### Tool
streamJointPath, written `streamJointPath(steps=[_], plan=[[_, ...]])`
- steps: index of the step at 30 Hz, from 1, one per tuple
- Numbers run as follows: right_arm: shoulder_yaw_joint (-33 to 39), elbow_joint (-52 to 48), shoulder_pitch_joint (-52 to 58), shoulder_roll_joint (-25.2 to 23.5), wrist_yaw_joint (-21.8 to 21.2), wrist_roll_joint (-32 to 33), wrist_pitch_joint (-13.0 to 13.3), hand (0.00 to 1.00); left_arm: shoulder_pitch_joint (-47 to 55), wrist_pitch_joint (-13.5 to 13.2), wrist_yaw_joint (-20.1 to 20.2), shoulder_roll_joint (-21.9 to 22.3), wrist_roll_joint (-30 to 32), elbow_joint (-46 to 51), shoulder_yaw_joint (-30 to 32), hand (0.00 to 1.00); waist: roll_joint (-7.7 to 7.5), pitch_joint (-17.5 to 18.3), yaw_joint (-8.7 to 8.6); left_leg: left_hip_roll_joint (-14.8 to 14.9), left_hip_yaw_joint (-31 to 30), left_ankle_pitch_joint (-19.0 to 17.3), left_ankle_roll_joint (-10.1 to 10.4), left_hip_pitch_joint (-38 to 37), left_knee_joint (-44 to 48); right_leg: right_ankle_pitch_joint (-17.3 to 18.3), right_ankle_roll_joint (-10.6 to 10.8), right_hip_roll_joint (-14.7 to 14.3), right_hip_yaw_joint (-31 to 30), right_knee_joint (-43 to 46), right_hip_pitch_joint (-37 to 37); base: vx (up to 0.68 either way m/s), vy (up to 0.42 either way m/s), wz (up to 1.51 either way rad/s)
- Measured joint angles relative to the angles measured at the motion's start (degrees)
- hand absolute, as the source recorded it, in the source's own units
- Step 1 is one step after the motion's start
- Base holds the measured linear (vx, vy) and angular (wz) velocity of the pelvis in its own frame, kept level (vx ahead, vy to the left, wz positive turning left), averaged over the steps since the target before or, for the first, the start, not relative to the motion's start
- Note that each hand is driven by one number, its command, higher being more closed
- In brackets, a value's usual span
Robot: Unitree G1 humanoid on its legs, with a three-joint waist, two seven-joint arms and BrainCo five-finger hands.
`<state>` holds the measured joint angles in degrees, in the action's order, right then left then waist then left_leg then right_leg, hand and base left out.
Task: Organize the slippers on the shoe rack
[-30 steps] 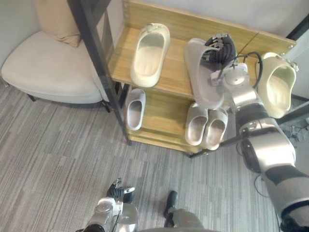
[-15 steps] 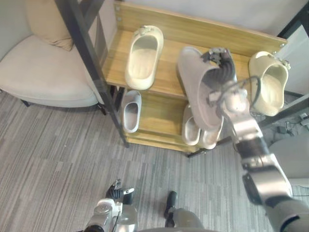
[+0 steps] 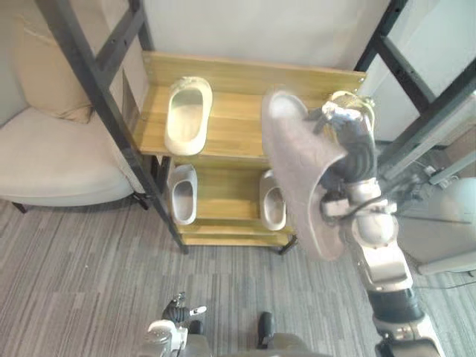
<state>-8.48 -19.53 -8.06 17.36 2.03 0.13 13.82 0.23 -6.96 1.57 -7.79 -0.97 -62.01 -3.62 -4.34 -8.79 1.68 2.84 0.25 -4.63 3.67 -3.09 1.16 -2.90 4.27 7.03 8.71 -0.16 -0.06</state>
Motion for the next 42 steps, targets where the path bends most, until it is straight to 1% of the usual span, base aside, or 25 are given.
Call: streamJointPath(steps=[3,5,7,8,9,11,12,15,16,17,18,19,20,21,22,23,24,25,27,29,31,33,36,38,42], plan=[[-4.9,0.38,5.81,-0.37,-2.67,-0.13,-0.03,1.0,-0.08,-0.03,0.07,0.24,0.96,-0.77,-1.37,0.0,0.81,0.62,-0.32,0.12,0.14,-0.03,0.08,-0.03,-0.1,0.16,0.21,-0.04,-0.19,0.04,0.11,-0.03,-0.007,-0.01],[-6.94,2.21,8.88,-1.81,-3.85,-0.22,-0.04,1.0,-0.11,-0.07,0.11,0.25,1.05,-1.01,-2.58,0.0,1.25,1.01,-0.32,0.14,0.22,-0.01,0.12,-0.1,-0.05,0.16,0.22,-0.15,-0.23,0.08,0.15,0.0,-0.002,-0.03],[-8.74,7.79,10.19,-3.0,-4.79,-0.68,-0.48,1.0,-0.27,-0.06,0.11,0.19,1.24,-1.28,-3.13,0.0,1.67,1.04,-0.32,0.45,0.79,-0.16,0.29,-0.19,0.75,0.58,0.42,-0.23,-0.72,0.98,0.04,0.0,-0.01,-0.07],[-8.81,9.88,10.44,-3.42,-4.9,-1.28,-0.7,1.0,-0.43,-0.07,0.16,0.19,1.35,-1.26,-3.26,0.0,1.84,0.75,-0.31,0.52,0.81,-1.04,0.33,0.41,2.55,1.12,0.47,-0.17,-0.84,2.22,-0.27,-0.02,-0.006,-0.05],[-9.21,12.65,10.35,-3.63,-4.89,-2.64,-1.25,1.0,-0.73,-0.13,0.14,0.19,1.35,-1.2,-3.71,0.0,2.34,0.21,-0.2,0.69,0.81,-3.3,0.39,2.45,7.26,2.44,0.28,-0.16,-1.14,5.15,-1.58,-0.05,0.016,-0.02],[-10.04,15.56,9.71,-3.48,-4.84,-3.54,-1.43,1.0,-1.75,-0.15,0.08,0.33,1.35,-0.83,-4.78,0.0,3.64,-1.27,-0.17,1.22,0.79,-7.25,0.42,7.79,16.26,4.94,-0.04,-0.31,-1.33,11.36,-5.35,-0.09,0.035,-0.03],[-10.41,18.05,7.86,-3.56,-4.7,-4.22,-1.5,1.0,-2.74,-0.25,0.0,0.34,1.05,-0.25,-4.74,0.0,4.08,-2.95,-0.2,1.58,0.74,-9.1,0.41,11.41,21.64,6.84,-0.15,-0.27,-1.53,16.48,-8.92,-0.17,0.021,-0.01],[-10.72,23.85,0.01,-2.69,-3.62,-4.92,-2.31,1.0,-6.1,-0.21,-0.11,0.03,-0.43,2.21,-4.89,0.0,4.72,-8.15,-0.18,1.79,-0.5,-13.03,0.37,21.62,34.15,11.24,-0.42,0.39,-1.82,29.54,-19.43,-0.2,-0.012,0.09],[-10.7,24.98,-2.07,-2.25,-3.25,-5.08,-2.47,1.0,-6.75,-0.58,-0.49,-0.05,-0.83,3.11,-5.01,0.0,4.88,-9.1,-0.17,1.8,-1.0,-13.93,0.43,24.28,36.9,12.16,-0.49,0.58,-1.72,32.29,-21.98,-0.3,-0.012,0.17],[-10.65,27.0,-5.84,-1.06,-2.6,-5.14,-2.7,1.0,-8.18,-1.37,-1.22,-0.53,-1.68,5.26,-5.34,0.0,5.17,-10.82,0.1,1.75,-1.53,-15.93,0.13,28.69,41.69,14.51,-0.16,1.12,-1.68,37.14,-26.43,-0.25,-0.005,0.13],[-10.46,28.17,-7.64,-0.49,-2.05,-5.14,-2.88,1.0,-8.88,-1.26,-1.44,-0.59,-2.34,7.03,-5.52,0.0,5.57,-11.59,0.46,1.83,-1.88,-16.63,0.16,30.96,44.17,15.25,-0.51,1.2,-1.63,39.48,-28.44,-0.28,-0.004,0.13],[-9.85,29.56,-9.96,0.1,-1.35,-5.16,-2.95,1.0,-8.73,-0.75,-1.42,-1.56,-3.38,11.27,-7.24,0.0,6.26,-12.55,0.81,1.78,-2.39,-17.43,0.36,34.22,47.17,16.14,-0.65,1.5,-1.54,42.52,-31.59,-0.2,-0.002,0.12],[-9.64,30.01,-11.68,0.73,-0.78,-5.2,-3.01,1.0,-5.99,0.03,-1.29,-2.85,-5.09,18.83,-9.53,0.0,6.72,-12.86,0.99,1.63,-2.76,-17.65,0.02,37.57,49.59,16.75,-0.67,1.97,-1.35,45.08,-34.68,-0.19,0.0,0.12],[-9.46,30.0,-12.9,1.72,-0.57,-5.2,-3.0,1.0,-2.82,0.08,-1.19,-3.61,-6.48,25.73,-10.85,0.0,7.31,-13.26,0.9,1.68,-3.19,-18.13,-0.08,40.13,51.68,17.18,-0.92,1.98,-1.31,46.77,-36.99,-0.14,0.01,0.1],[-8.53,30.19,-14.56,3.42,-0.14,-5.28,-3.05,1.0,2.23,-0.19,-0.78,-4.4,-8.54,34.81,-12.56,0.0,8.21,-14.41,1.03,1.73,-3.91,-19.03,-0.04,43.3,54.88,17.82,-0.77,1.98,-1.16,49.43,-39.8,-0.09,0.018,0.07],[-7.53,30.47,-15.58,4.31,0.19,-5.35,-3.05,1.0,5.2,-1.14,-0.4,-4.76,-9.48,39.16,-13.23,0.0,8.54,-15.09,1.18,1.89,-4.21,-19.55,-0.08,45.12,56.61,18.37,-0.95,2.02,-1.24,51.15,-41.45,-0.1,0.026,0.02],[-5.88,31.23,-17.47,6.35,1.06,-5.77,-3.07,1.0,9.68,-1.96,1.17,-5.48,-12.17,47.24,-13.56,0.0,9.06,-15.72,1.83,2.18,-4.35,-20.48,0.17,48.7,60.34,18.92,-1.07,2.0,-1.61,54.62,-45.22,-0.09,0.04,-0.09],[-4.86,31.72,-19.01,7.61,1.63,-5.79,-3.16,1.0,12.19,-2.54,2.4,-6.22,-13.98,51.53,-13.63,0.0,9.41,-16.08,2.69,2.5,-4.23,-21.41,0.23,51.39,63.04,19.5,-1.32,2.0,-1.98,57.3,-48.15,-0.1,0.056,-0.18],[-4.05,31.51,-22.2,9.42,3.38,-5.75,-2.95,1.0,14.79,-2.94,5.52,-7.99,-17.3,57.48,-13.17,0.0,9.89,-16.67,3.82,2.86,-3.83,-22.86,0.43,57.13,68.36,20.94,-1.39,1.98,-3.21,63.04,-54.71,-0.09,0.063,-0.23],[-3.96,31.25,-24.42,9.79,4.1,-5.72,-2.78,1.0,15.56,-2.96,7.12,-8.63,-18.41,60.84,-12.98,0.0,10.06,-16.85,4.33,3.54,-3.84,-24.45,0.25,61.75,72.29,21.96,-1.34,1.89,-3.65,66.66,-59.68,-0.06,0.043,-0.23],[-3.7,29.32,-25.31,10.5,5.33,-5.75,-2.74,1.0,16.67,-2.9,8.96,-8.65,-18.41,64.7,-12.82,0.0,9.99,-17.15,4.63,3.77,-4.07,-25.34,0.55,66.4,75.55,22.78,-1.54,1.85,-4.12,70.09,-64.72,-0.03,0.018,-0.12],[-3.67,29.16,-26.94,11.65,6.4,-6.44,-2.31,1.0,18.69,-2.88,10.14,-8.62,-19.11,67.91,-12.2,0.0,10.04,-17.89,4.73,4.04,-4.04,-25.87,0.77,68.66,77.4,23.23,-1.55,1.86,-4.4,72.17,-67.37,0.03,-0.011,-0.07],[-3.62,29.53,-30.38,14.82,8.3,-7.52,-2.29,1.0,20.7,-2.89,11.28,-8.31,-19.54,71.3,-11.29,0.0,10.02,-18.21,5.06,4.35,-4.1,-26.04,1.1,71.94,79.11,23.79,-1.88,1.92,-4.65,74.23,-70.93,0.05,-0.024,-0.03],[-4.87,29.82,-31.96,16.64,8.61,-9.29,-1.88,1.0,21.31,-2.89,11.63,-8.14,-19.84,72.66,-11.28,0.0,10.12,-18.33,5.46,4.49,-4.25,-26.16,1.53,73.41,79.89,24.34,-2.04,2.0,-4.58,75.38,-72.49,0.05,-0.043,0.03],[-8.04,34.27,-35.8,17.57,9.36,-11.51,-1.09,1.0,22.5,-2.91,12.74,-8.12,-21.53,74.48,-11.21,0.0,10.13,-18.33,6.22,4.52,-5.14,-26.11,2.1,75.47,80.27,24.94,-2.39,2.12,-3.78,76.26,-74.34,0.05,-0.049,0.07]])
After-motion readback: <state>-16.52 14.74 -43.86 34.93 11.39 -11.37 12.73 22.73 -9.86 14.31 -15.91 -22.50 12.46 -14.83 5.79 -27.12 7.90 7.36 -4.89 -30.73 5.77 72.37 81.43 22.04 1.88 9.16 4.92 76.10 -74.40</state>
